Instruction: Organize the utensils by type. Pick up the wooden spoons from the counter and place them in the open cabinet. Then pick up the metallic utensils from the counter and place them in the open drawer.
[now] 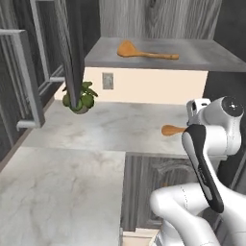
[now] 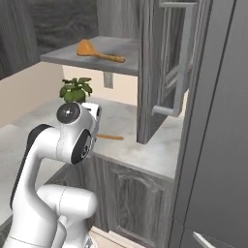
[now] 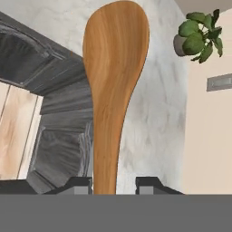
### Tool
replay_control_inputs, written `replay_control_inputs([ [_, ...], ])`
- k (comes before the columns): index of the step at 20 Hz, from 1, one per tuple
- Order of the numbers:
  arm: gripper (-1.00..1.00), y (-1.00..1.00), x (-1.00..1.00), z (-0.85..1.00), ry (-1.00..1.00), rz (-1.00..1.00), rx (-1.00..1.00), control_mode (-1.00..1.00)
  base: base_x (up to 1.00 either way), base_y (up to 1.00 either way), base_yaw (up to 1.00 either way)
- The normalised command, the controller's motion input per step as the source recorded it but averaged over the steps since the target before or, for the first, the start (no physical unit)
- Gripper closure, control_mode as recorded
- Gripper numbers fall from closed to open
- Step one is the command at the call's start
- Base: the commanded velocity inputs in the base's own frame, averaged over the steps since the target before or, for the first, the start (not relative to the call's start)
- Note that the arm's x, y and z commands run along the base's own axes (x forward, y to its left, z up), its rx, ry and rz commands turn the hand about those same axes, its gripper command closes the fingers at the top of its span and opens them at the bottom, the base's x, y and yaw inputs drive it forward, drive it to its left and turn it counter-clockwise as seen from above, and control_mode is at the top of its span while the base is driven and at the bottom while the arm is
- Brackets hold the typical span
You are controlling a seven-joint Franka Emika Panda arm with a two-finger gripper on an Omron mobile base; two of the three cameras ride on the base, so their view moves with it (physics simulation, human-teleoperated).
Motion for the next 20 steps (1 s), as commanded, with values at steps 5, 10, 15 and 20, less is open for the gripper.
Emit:
replay_control_inputs([
  [5, 1.00, 0.00, 0.00, 0.00, 0.00, 0.00, 0.00, 1.00, 0.64, 0.01, -0.04],
  [10, 1.00, 0.00, 0.00, 0.00, 0.00, 0.00, 0.00, 1.00, 0.55, 0.01, -0.03],
  [15, 1.00, 0.00, 0.00, 0.00, 0.00, 0.00, 0.00, 1.00, 0.16, 0.00, -0.04],
  [20, 1.00, 0.00, 0.00, 0.00, 0.00, 0.00, 0.00, 1.00, 0.00, 0.00, 0.00],
])
